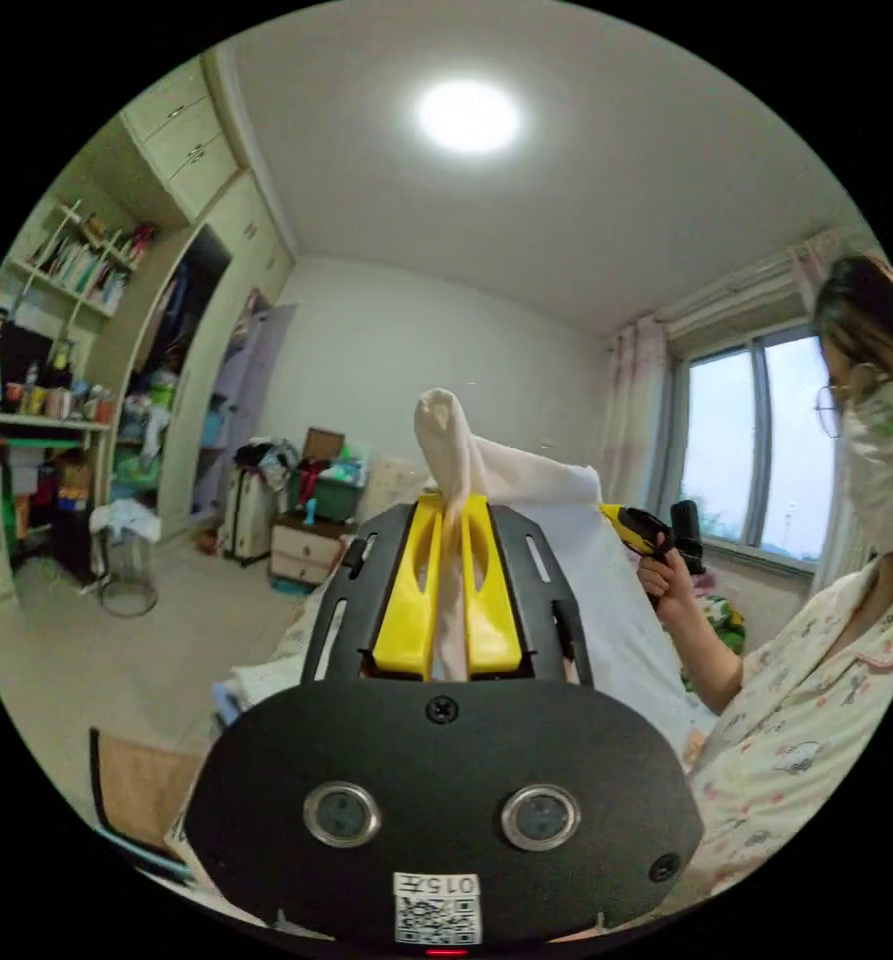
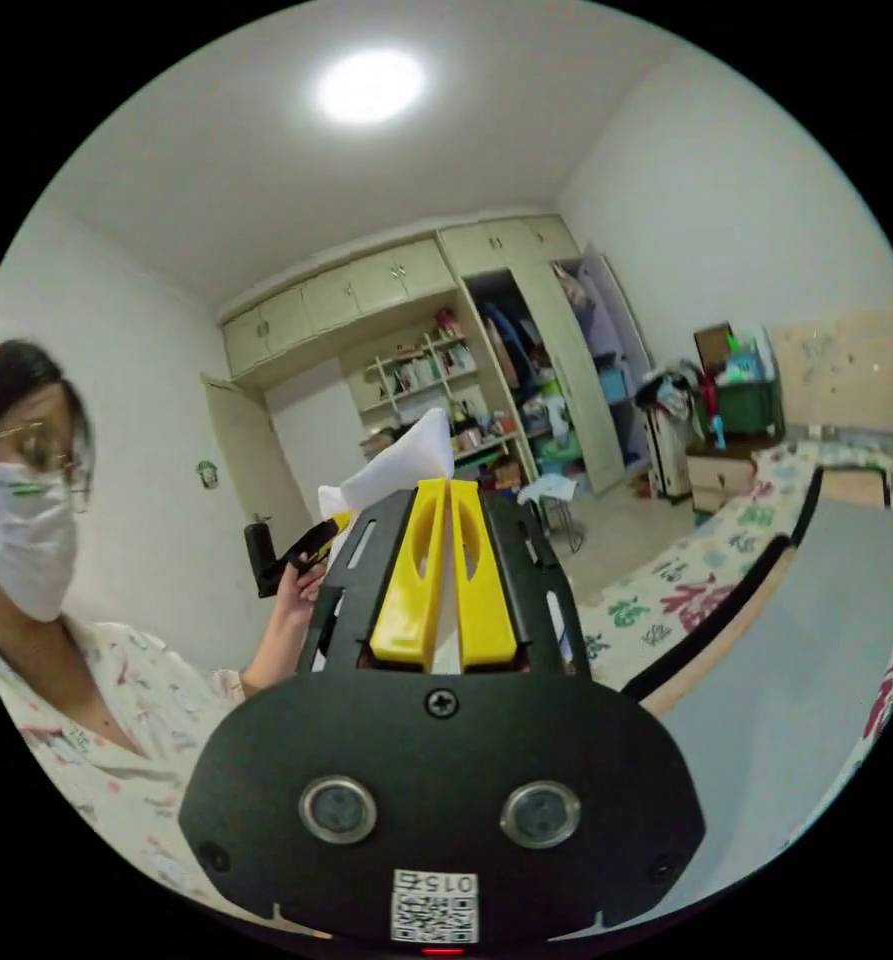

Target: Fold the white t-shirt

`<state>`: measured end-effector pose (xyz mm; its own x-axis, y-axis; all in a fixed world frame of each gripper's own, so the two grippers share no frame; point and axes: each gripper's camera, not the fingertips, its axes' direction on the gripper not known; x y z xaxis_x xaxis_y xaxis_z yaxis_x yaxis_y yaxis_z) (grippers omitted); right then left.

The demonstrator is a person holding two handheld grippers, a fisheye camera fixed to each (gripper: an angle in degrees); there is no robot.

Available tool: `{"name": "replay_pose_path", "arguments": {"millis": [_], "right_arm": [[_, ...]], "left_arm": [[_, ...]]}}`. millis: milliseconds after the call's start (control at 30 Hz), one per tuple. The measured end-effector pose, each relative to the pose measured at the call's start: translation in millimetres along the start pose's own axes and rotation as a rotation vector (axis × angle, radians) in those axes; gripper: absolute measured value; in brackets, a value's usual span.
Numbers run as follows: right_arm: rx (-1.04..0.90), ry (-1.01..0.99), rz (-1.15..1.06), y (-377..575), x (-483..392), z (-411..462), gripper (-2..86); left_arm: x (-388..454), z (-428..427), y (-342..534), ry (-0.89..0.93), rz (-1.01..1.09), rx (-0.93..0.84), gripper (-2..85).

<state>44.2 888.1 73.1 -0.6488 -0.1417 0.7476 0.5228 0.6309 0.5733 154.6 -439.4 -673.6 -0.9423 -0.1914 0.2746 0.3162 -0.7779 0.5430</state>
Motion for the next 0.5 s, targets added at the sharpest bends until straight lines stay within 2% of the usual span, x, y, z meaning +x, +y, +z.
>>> {"name": "replay_pose_path", "arguments": {"millis": [67, 133, 200, 267, 367, 500], "right_arm": [[-0.133, 0.147, 0.119, 55.5, 50.1, 93.8, -0.3], [-0.286, 0.243, 0.209, 103.0, 84.5, 159.2, -0.3], [-0.391, 0.332, 0.253, 152.0, 98.1, 196.2, -0.3], [-0.401, 0.260, 0.086, 208.6, 79.7, 206.2, -0.3], [-0.508, 0.289, -0.171, 277.7, 49.9, 216.9, -0.1], [-0.635, 0.261, -0.411, 366.4, 25.3, 240.3, -0.4]], "left_arm": [[-29.5, 13.5, 28.9, -0.145, 0.000, -0.109, 1.5], [-61.7, 29.8, 65.6, -0.277, -0.052, -0.190, 1.9], [-86.9, 20.9, 112.1, -0.500, -0.130, -0.254, 2.7], [-84.0, -18.5, 136.2, -0.549, -0.166, -0.215, 3.9], [-71.6, -101.5, 185.5, -0.557, -0.201, -0.171, 6.6], [-85.9, -220.8, 302.5, -0.879, -0.426, -0.227, 8.5]]}}
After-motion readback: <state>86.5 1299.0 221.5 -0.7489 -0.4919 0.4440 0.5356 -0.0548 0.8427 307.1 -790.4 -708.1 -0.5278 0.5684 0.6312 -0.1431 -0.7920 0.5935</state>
